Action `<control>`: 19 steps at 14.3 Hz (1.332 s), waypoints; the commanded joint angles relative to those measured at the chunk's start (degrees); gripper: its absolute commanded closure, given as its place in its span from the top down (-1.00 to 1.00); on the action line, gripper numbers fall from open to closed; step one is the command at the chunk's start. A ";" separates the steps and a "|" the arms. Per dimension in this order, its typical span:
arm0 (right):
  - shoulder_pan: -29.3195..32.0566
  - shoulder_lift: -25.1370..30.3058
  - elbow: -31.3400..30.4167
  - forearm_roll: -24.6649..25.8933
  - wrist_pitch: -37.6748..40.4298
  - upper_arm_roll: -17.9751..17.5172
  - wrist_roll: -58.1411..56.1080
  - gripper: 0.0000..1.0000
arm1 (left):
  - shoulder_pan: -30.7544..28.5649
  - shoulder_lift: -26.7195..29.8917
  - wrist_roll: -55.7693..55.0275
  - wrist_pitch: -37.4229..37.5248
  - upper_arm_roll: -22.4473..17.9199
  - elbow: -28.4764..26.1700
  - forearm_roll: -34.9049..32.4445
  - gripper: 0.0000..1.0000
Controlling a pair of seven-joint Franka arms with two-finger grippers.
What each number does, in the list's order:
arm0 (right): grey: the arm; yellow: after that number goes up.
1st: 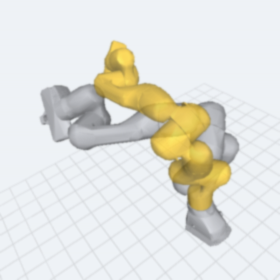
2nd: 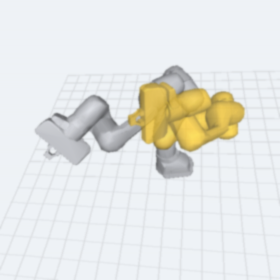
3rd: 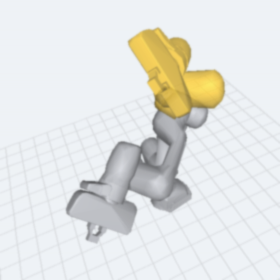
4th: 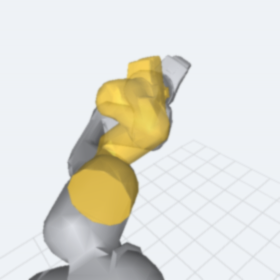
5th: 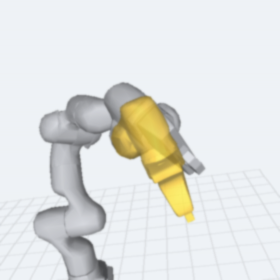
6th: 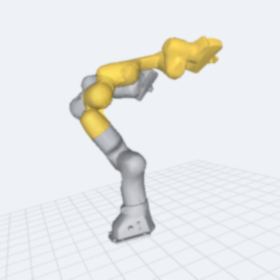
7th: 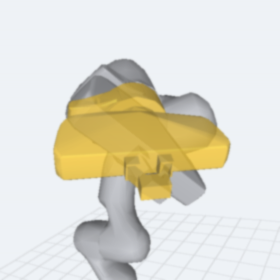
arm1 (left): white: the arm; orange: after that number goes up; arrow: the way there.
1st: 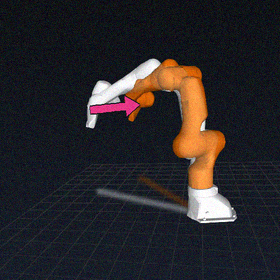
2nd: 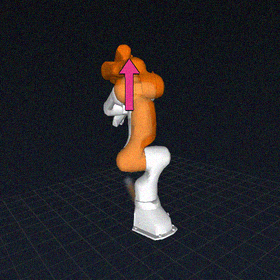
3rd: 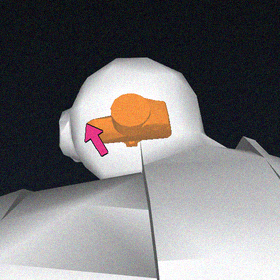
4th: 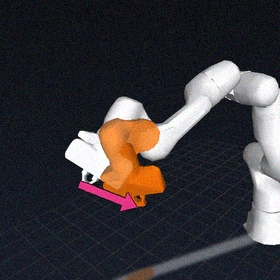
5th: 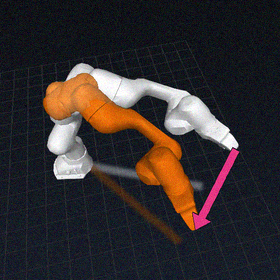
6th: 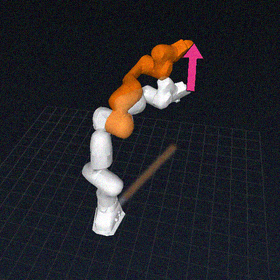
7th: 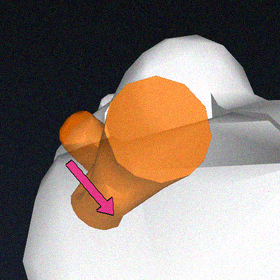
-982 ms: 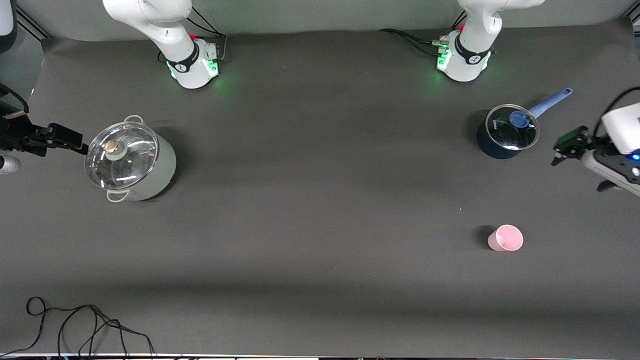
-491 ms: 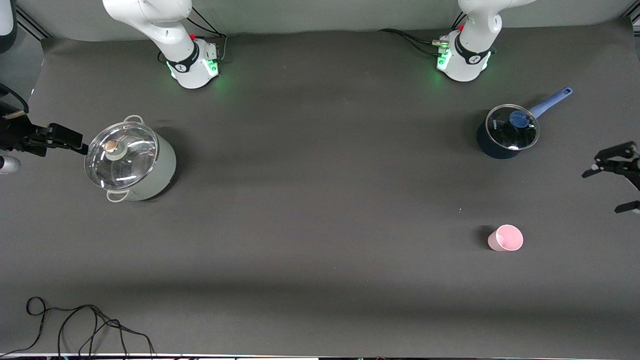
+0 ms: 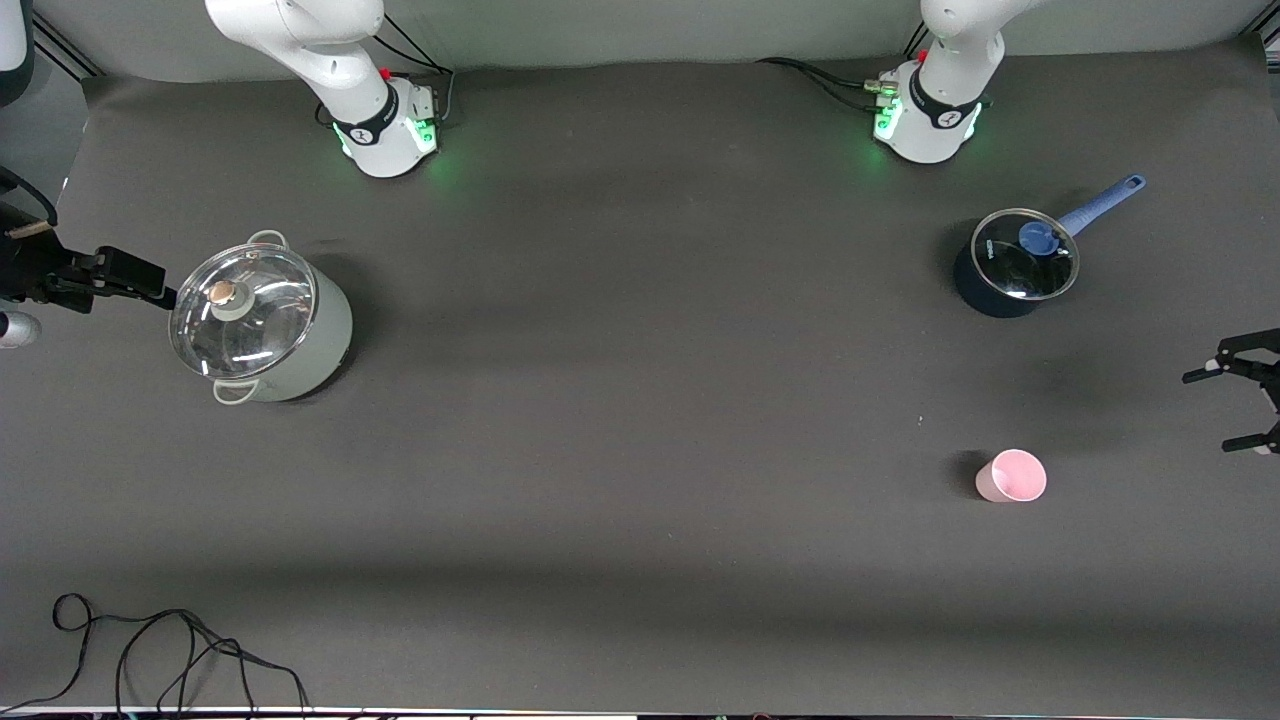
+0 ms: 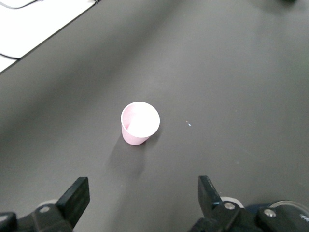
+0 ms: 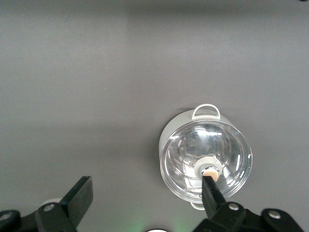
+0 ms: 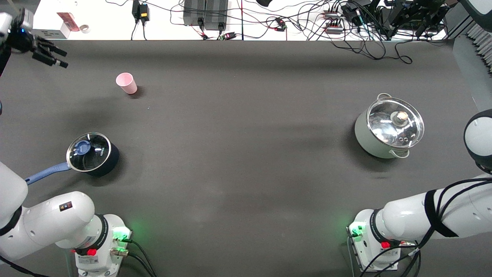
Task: Transfer pink cup from left to right arm
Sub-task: 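Lower the left gripper onto the pink cup and close it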
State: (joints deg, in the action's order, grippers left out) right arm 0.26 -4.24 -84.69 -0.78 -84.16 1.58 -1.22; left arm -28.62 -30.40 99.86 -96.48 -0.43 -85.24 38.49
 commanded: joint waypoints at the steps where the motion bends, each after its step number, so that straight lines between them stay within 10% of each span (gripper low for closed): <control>1: -0.34 -0.16 0.84 -0.63 0.93 0.26 0.07 0.99 | -2.40 -5.00 10.84 0.07 0.69 -0.89 6.41 1.00; 9: -0.34 -0.16 0.93 -0.63 0.93 0.26 0.07 0.99 | -3.02 -20.65 41.18 -3.63 0.78 -1.51 30.83 0.99; 19: -0.34 -0.42 1.80 -0.54 0.93 0.35 0.16 0.99 | 0.31 -25.85 47.18 -7.93 3.33 -6.34 43.77 0.99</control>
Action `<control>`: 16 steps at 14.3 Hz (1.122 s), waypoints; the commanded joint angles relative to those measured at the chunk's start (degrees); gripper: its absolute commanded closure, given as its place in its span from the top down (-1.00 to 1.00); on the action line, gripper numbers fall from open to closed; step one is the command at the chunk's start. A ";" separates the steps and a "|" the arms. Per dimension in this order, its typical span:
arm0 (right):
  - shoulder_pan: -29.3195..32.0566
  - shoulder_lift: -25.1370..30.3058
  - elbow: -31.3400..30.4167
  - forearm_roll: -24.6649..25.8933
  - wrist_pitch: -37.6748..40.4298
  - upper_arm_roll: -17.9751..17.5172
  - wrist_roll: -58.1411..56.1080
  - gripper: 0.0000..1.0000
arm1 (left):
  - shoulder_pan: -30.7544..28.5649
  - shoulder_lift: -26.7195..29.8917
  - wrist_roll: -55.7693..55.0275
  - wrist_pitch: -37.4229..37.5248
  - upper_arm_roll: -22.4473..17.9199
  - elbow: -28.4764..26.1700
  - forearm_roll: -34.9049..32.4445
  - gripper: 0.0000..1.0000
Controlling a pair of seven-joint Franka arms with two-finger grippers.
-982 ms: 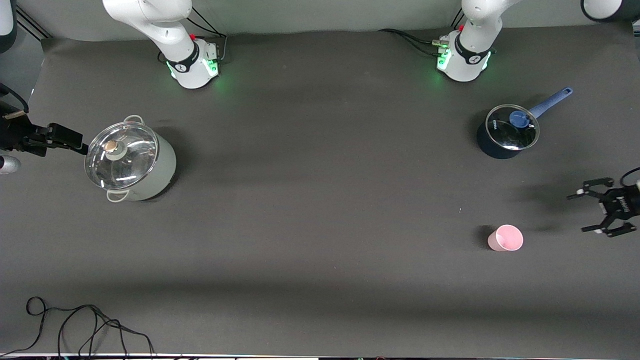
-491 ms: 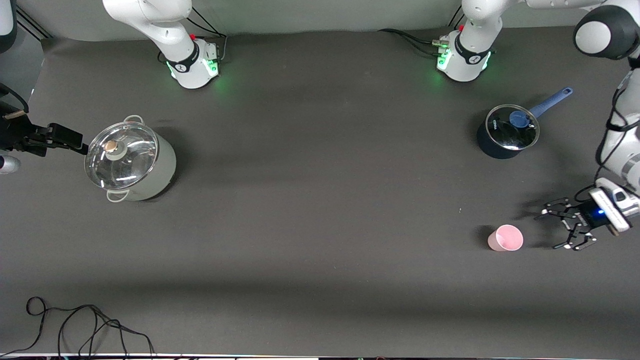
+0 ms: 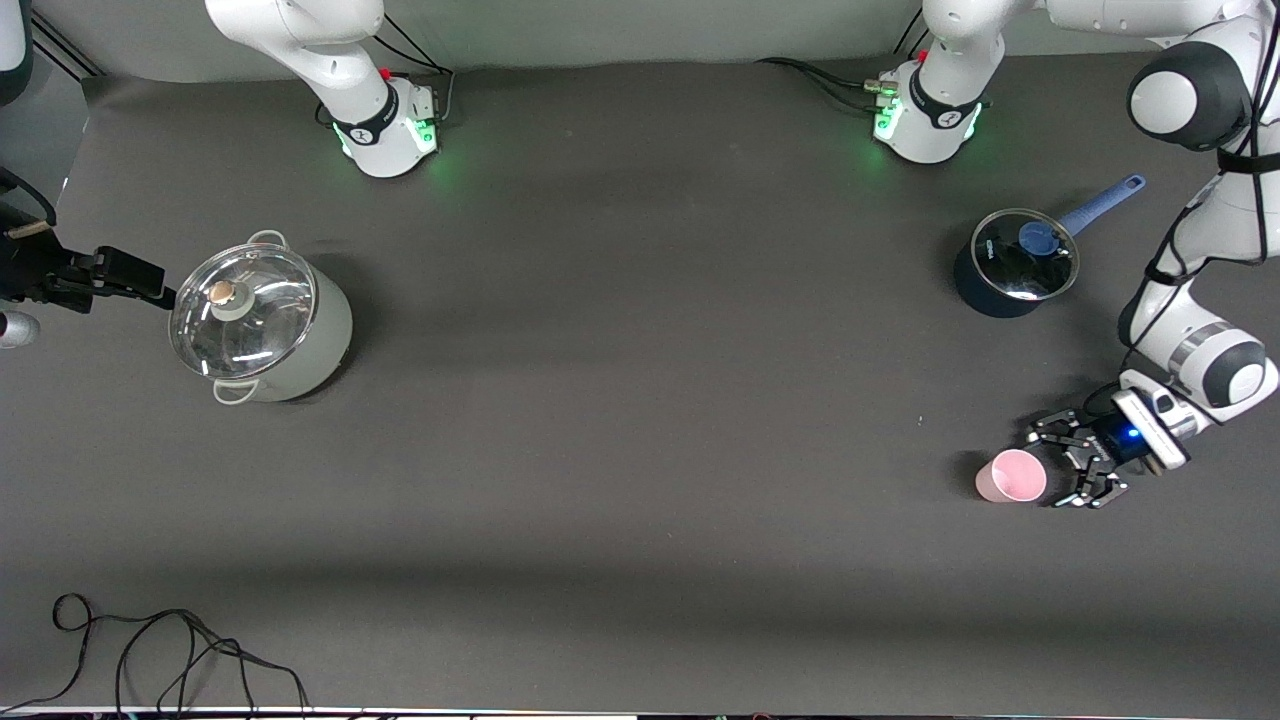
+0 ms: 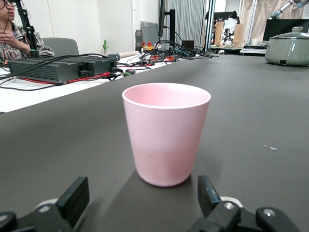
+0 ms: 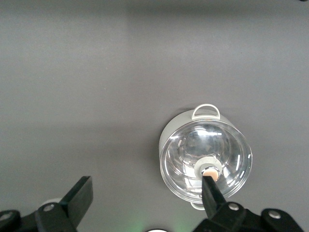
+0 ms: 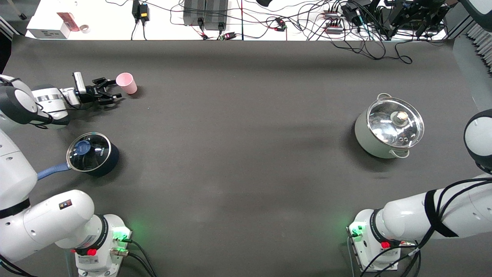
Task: Transfer pink cup from left to right arm
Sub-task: 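Lower the left gripper onto the pink cup and close it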
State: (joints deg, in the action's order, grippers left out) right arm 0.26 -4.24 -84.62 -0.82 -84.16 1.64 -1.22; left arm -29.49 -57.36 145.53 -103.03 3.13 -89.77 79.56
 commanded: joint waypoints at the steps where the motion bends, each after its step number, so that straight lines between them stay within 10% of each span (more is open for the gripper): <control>1: -0.18 -0.42 1.82 -0.50 0.93 0.20 0.07 0.99 | 1.72 1.11 1.43 -1.73 -0.23 -1.90 3.23 0.99; 11: -0.44 -1.46 3.94 0.12 1.01 0.38 -0.72 0.99 | 6.72 1.55 1.43 -4.54 -0.15 -3.83 9.38 0.96; 16: -0.70 -1.56 4.02 0.12 1.10 0.20 0.16 0.99 | 6.99 1.90 1.43 -4.63 -0.23 -4.18 10.09 0.18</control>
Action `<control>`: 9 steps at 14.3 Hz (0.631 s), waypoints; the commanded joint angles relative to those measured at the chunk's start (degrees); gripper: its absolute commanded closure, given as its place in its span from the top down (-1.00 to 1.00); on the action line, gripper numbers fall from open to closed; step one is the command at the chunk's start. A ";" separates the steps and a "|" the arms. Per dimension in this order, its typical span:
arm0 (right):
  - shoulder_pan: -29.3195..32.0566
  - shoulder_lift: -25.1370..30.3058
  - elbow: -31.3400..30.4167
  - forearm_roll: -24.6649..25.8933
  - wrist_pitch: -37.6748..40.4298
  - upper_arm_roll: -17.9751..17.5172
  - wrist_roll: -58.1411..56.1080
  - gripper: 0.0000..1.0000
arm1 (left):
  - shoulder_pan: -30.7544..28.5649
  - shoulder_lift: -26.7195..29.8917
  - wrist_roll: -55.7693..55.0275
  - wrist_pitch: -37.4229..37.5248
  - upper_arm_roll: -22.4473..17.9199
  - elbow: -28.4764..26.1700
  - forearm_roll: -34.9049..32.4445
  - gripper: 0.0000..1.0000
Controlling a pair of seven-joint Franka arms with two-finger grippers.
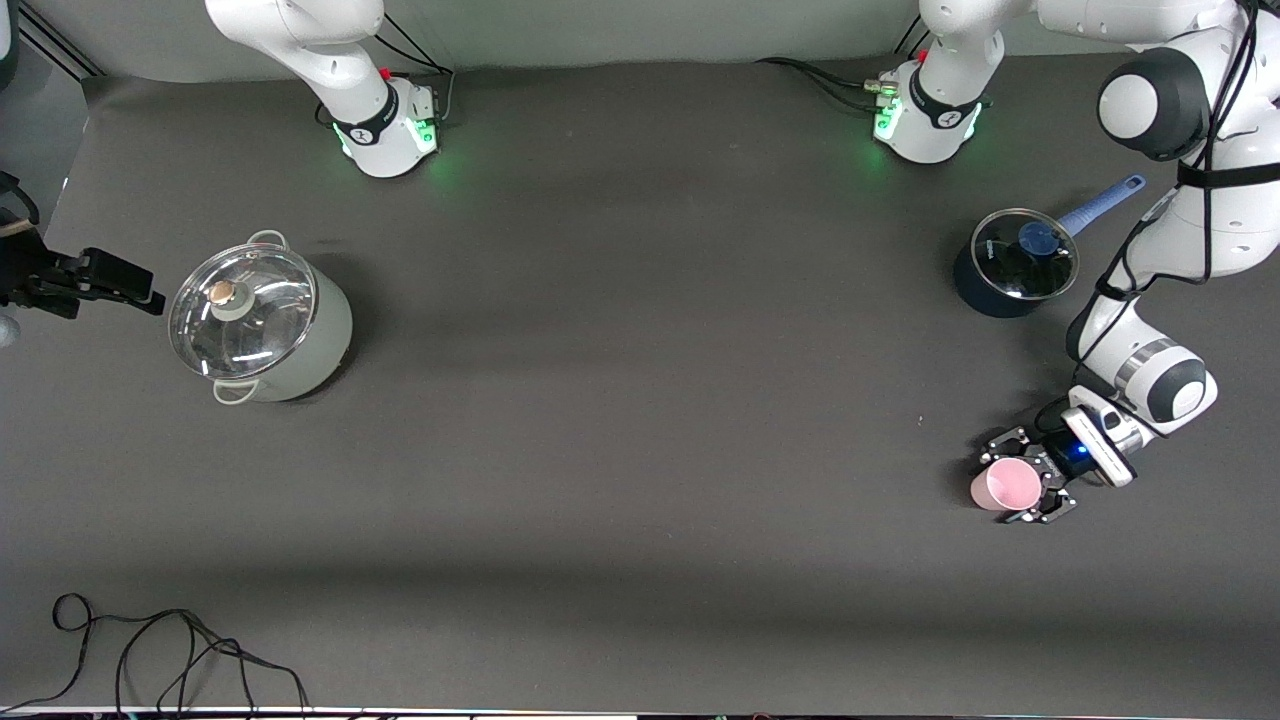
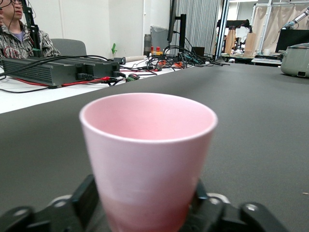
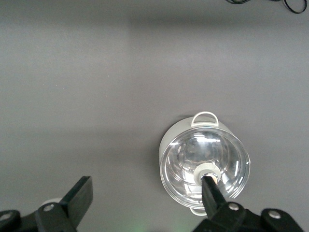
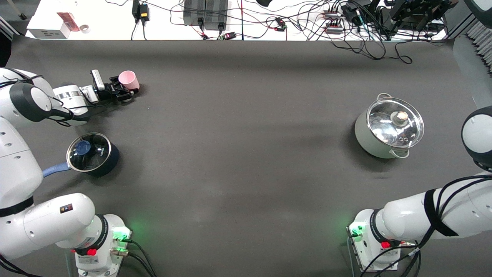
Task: Transfer pink cup from left to right arm
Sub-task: 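Lift the pink cup with the left gripper toward the table middle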
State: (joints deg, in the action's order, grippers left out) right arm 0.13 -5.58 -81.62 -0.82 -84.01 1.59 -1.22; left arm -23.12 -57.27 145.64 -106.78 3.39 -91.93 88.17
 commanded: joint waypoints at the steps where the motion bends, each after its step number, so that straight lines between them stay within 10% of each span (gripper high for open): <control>1: -0.48 -0.22 1.03 0.11 0.96 0.25 0.16 0.99 | 0.62 2.16 0.88 -1.23 -0.49 -2.03 1.39 0.06; 5: -0.57 -0.22 0.94 0.11 0.96 0.25 0.16 0.99 | 2.28 8.11 -1.23 -4.29 -0.32 -6.75 1.48 -0.05; 9: -0.57 -0.22 0.94 0.11 1.48 0.25 0.16 0.99 | 3.34 21.64 -1.85 -17.98 9.32 -18.43 7.26 -0.08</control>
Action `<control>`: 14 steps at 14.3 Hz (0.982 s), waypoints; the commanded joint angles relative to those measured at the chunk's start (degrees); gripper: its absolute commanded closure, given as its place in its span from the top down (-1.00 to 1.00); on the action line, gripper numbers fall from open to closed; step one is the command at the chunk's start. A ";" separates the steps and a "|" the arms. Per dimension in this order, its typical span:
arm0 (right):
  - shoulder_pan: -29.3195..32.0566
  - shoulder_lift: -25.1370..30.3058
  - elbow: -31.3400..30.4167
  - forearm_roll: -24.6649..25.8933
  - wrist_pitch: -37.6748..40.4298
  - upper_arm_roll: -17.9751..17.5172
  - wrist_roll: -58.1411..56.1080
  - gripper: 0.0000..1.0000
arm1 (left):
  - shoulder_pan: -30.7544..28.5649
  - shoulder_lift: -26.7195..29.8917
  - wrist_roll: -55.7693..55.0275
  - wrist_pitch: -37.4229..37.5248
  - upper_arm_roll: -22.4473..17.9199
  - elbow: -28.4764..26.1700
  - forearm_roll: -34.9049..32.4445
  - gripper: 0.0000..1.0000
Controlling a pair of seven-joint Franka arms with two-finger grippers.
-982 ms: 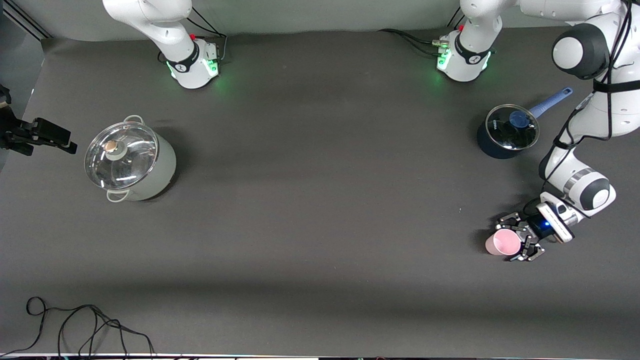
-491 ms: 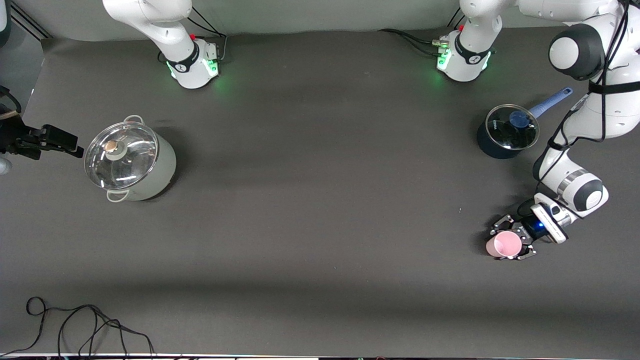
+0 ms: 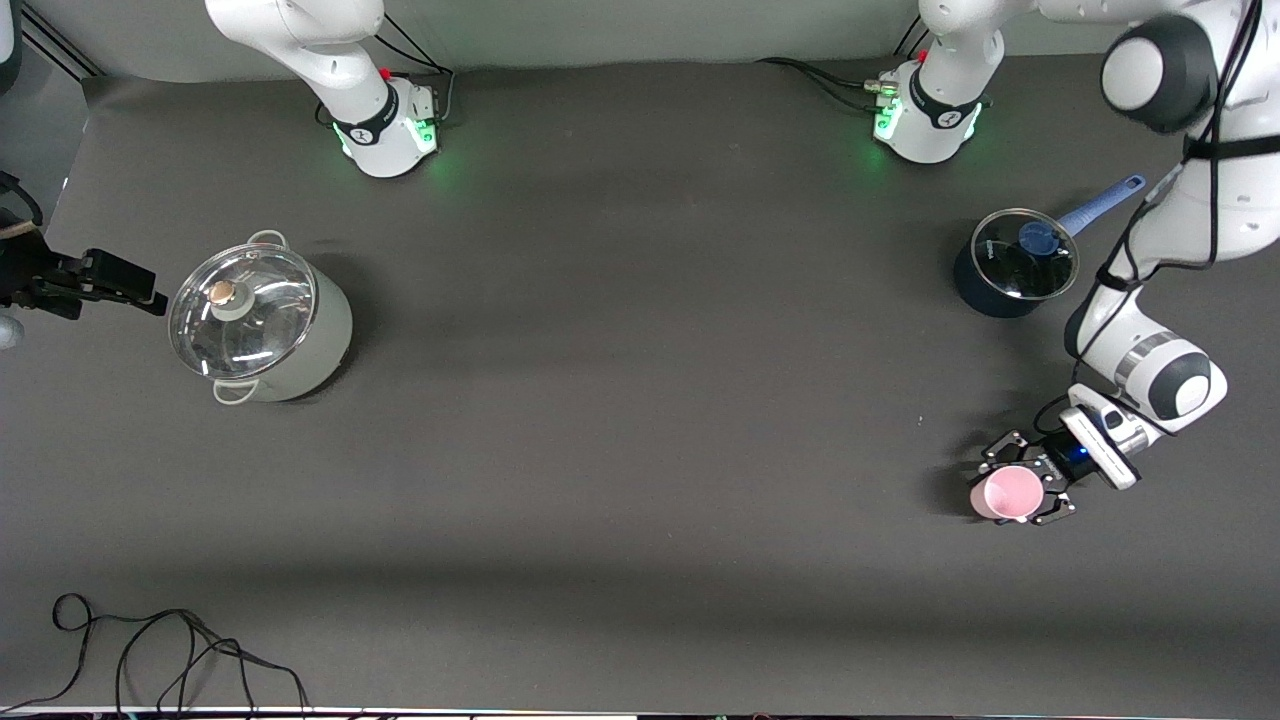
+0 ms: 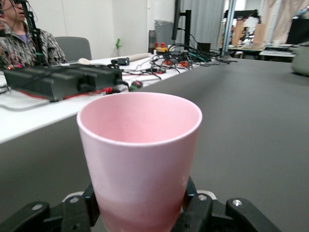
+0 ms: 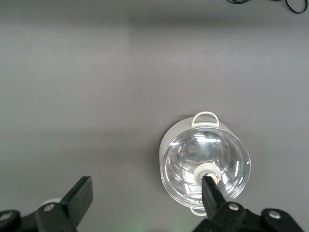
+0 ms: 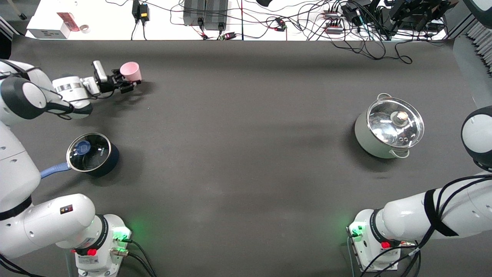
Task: Transfer pink cup from left to right arm
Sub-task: 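Lift the pink cup with the left gripper toward the table middle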
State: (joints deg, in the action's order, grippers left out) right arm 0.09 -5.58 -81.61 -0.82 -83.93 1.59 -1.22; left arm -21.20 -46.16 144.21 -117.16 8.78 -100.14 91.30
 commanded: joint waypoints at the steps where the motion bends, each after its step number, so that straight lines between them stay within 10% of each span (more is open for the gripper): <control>1: -0.53 -0.22 1.02 0.11 1.84 0.25 -0.01 0.99 | 1.33 13.44 -0.33 -11.39 7.53 -12.60 6.50 -0.08; 10: -0.44 -0.93 0.93 -0.67 2.28 0.25 1.91 0.96 | 1.24 29.10 -0.68 -42.43 42.16 -18.87 33.92 0.00; 14: -1.66 -0.84 1.45 -9.44 2.98 0.17 24.97 0.96 | 4.04 29.29 -1.82 -50.61 51.50 -13.79 39.04 0.00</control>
State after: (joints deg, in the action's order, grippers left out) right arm -0.07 -6.24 -81.59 -6.00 -82.01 1.58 12.58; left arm -18.96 -18.01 143.94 -164.15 58.11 -116.47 128.03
